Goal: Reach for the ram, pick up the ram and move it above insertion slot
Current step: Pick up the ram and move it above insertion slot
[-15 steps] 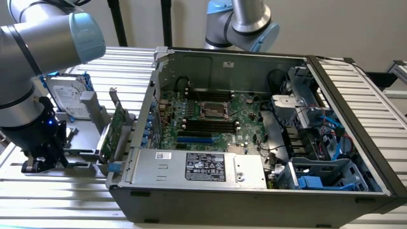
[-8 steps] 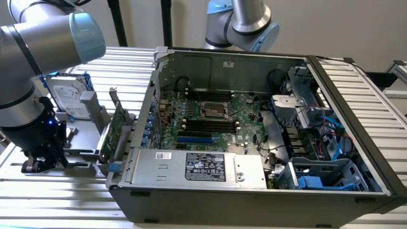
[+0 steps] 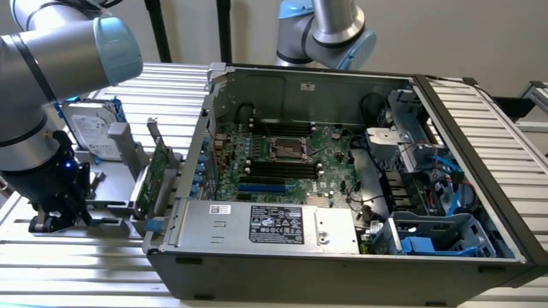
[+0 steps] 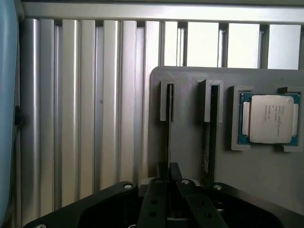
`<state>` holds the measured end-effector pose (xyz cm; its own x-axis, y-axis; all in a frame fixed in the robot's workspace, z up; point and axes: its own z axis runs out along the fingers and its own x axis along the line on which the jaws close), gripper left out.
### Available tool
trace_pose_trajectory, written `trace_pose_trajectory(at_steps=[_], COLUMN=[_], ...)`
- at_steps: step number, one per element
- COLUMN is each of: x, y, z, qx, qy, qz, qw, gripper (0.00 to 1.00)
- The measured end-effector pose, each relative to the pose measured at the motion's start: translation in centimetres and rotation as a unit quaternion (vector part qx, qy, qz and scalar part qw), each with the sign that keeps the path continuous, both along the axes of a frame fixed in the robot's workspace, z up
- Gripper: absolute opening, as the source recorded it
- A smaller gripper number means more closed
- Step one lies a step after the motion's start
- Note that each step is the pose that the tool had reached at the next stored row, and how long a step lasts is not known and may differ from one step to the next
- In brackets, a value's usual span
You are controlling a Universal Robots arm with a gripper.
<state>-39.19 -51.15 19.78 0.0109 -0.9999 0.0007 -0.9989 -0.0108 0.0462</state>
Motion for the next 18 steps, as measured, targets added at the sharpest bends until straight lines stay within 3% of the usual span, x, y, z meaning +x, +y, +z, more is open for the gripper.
trace_pose_trajectory(at_steps=[18], x=[0.05], y=[-0.08], z=[0.05], qx=[0.0008], qy=[0.0013], qz=[-0.015], qw=[0.9999], gripper=[0.13])
